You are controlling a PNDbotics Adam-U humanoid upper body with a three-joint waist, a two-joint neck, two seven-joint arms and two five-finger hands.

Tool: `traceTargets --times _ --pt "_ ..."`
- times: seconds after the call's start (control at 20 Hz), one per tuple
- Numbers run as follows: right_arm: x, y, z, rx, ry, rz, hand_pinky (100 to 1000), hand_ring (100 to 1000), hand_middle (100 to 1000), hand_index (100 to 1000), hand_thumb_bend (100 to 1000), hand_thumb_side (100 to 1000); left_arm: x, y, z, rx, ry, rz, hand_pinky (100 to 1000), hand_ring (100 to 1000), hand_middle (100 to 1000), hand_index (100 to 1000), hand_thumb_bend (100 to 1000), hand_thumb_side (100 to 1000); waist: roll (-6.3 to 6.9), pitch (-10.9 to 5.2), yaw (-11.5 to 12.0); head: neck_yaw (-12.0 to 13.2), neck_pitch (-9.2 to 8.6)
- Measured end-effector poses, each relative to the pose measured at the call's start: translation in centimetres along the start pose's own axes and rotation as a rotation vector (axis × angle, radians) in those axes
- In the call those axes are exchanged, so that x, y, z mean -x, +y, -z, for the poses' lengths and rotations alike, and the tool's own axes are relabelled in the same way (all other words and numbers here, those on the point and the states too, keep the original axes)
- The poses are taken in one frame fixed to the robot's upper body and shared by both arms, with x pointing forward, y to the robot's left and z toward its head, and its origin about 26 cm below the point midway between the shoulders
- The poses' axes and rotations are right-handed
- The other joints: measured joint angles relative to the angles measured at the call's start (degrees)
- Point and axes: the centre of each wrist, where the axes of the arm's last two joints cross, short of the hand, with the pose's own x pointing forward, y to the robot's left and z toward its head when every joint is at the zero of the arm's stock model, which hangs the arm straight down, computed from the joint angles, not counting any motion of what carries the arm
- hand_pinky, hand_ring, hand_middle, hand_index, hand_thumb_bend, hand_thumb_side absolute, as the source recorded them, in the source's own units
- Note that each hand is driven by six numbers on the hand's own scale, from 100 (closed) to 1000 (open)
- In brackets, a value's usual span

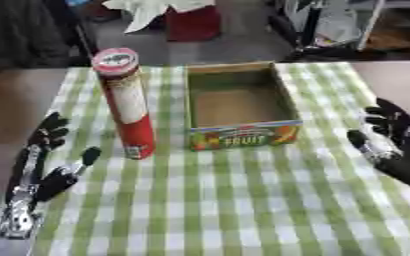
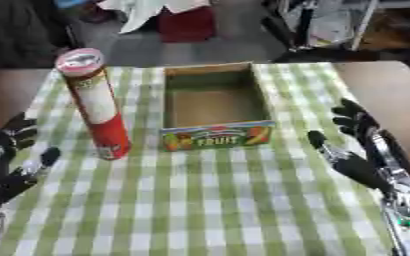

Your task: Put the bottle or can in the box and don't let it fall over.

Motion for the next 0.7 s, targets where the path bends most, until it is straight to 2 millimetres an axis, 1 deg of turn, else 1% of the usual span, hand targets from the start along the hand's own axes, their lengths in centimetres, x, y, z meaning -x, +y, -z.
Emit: traceTargets --times 0.45,0.7 --pt "0.0 0.0 0.0 0.001 0.000 0.003 906 875 855 995 466 525 -0.1 0.0 0.1 0.000 -0.001 0.000 853 853 836 985 791 637 -0.03 0.00 0.0 0.0 -0.01" --pt "0.1 0.0 -0.1 0.001 0.003 0.003 907 872 852 995 461 528 -0.9 -0.5 1.6 0.002 -0.017 0.001 855 859 831 982 815 641 -0.09 0.00 -0.1 0.0 -0.01"
